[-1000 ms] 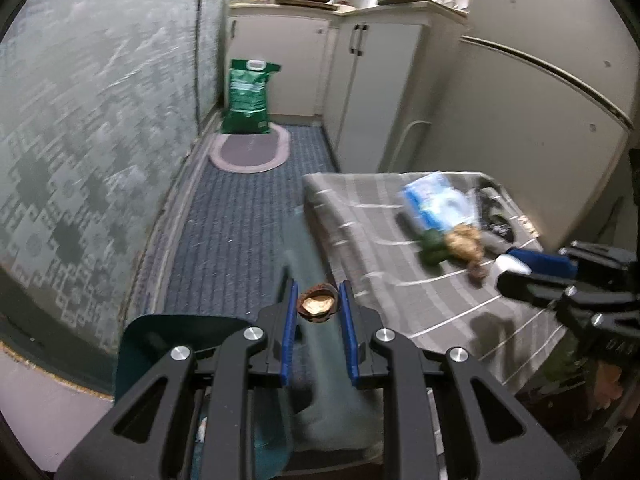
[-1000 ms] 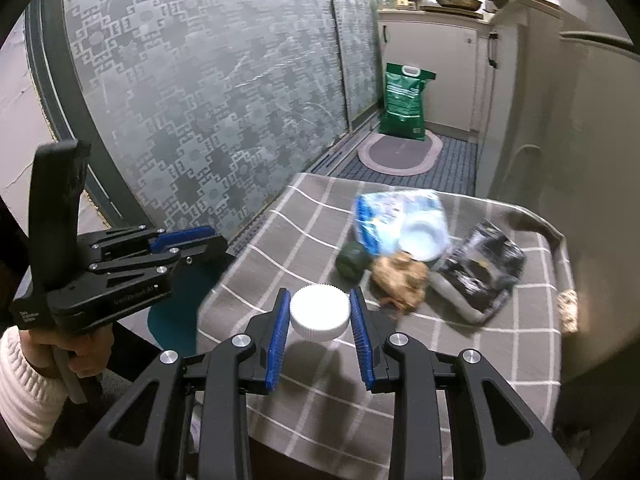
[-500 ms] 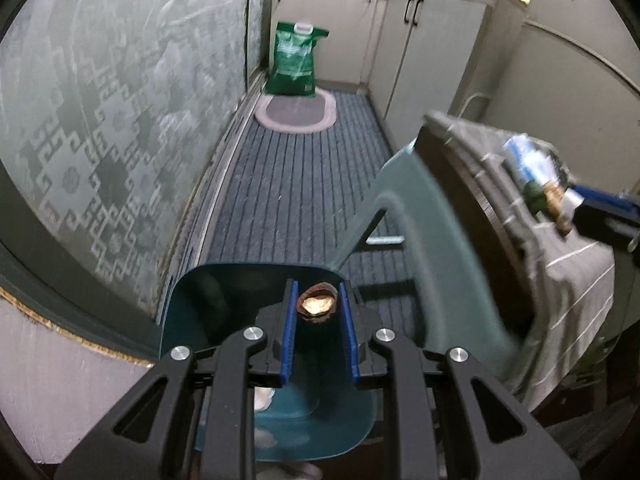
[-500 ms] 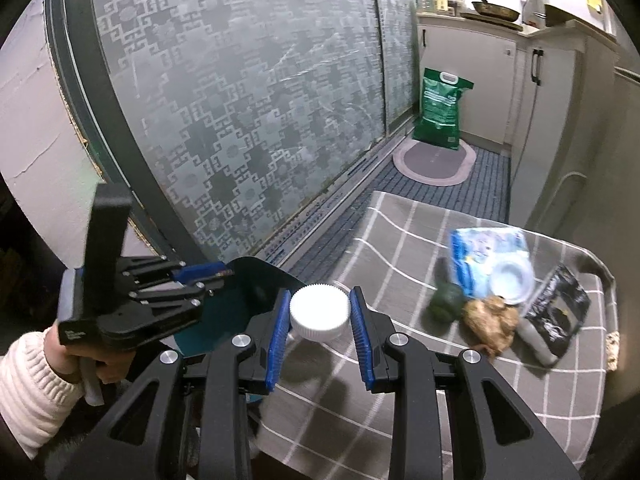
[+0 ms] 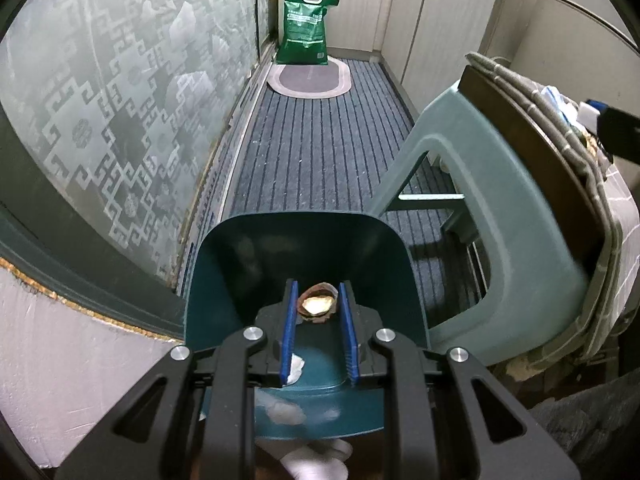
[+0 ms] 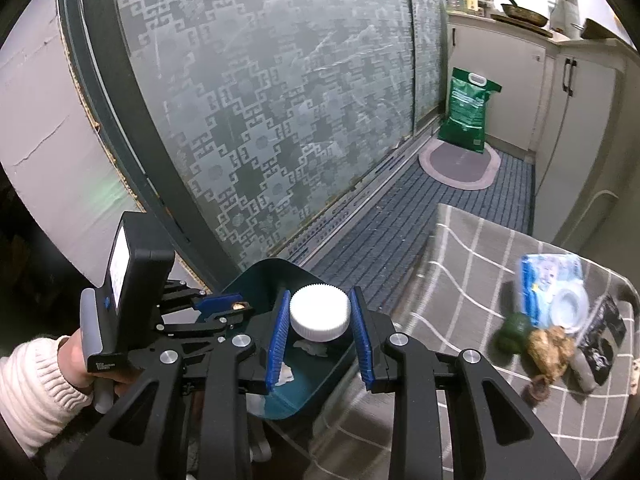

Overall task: Collect trash
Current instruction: 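Carry the shell and cap to the bin and release both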

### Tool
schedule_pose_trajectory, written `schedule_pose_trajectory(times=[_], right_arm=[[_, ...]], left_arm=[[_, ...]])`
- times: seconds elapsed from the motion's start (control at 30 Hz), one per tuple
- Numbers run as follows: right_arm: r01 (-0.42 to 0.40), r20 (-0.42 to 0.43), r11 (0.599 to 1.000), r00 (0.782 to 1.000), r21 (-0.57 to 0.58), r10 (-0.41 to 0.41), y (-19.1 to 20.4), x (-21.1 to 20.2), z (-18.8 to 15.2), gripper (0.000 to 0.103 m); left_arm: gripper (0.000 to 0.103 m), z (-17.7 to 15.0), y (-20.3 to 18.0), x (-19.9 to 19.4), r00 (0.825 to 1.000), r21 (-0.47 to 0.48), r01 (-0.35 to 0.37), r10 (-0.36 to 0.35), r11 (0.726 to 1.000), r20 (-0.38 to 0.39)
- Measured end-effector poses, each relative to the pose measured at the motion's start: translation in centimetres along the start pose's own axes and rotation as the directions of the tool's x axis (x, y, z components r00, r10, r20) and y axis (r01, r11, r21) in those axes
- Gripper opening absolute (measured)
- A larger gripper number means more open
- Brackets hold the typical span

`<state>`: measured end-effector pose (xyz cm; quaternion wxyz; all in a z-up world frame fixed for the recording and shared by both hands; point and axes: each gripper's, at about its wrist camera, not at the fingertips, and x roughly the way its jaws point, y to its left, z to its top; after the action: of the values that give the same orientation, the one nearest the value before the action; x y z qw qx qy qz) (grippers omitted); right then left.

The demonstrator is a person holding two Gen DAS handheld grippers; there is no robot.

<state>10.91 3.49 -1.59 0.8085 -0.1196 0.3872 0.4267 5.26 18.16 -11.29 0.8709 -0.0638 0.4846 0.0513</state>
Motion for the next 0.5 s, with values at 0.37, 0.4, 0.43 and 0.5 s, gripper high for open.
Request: schedule_pose_trajectory(times=[0.37, 0.4, 0.43, 0.5], right_arm=[[-0.031, -0.057, 0.999, 0.998, -0.019, 0.03, 2.5, 4.0, 0.7, 0.03], [-0.032, -0.063, 0.999, 0.998, -0.022, 0.031, 2.7, 4.3, 0.7, 0.03], [-0.034, -0.069, 0.999, 0.997, -0.024, 0.032, 2.9, 4.7, 0.7, 0.03], [-0.038, -0.086, 0.999, 0.996, -0.026, 0.036, 3.3, 5.6, 0.7, 0.03]], left_arm=[[0.026, -1.4, 2.5, -1.3, 1.0, -0.011, -0.01, 0.01, 1.0, -0.005], [0.026, -1.4, 2.7, -1.7, 1.0, -0.016, -0.009, 0.009, 1.0, 0.002], [0.027, -1.5, 2.8, -2.3, 1.0, -0.018, -0.007, 0.007, 1.0, 0.014], [0.03, -1.5, 3.1, -3.4, 0.999, -0.024, -0.002, 0.003, 1.0, 0.038]])
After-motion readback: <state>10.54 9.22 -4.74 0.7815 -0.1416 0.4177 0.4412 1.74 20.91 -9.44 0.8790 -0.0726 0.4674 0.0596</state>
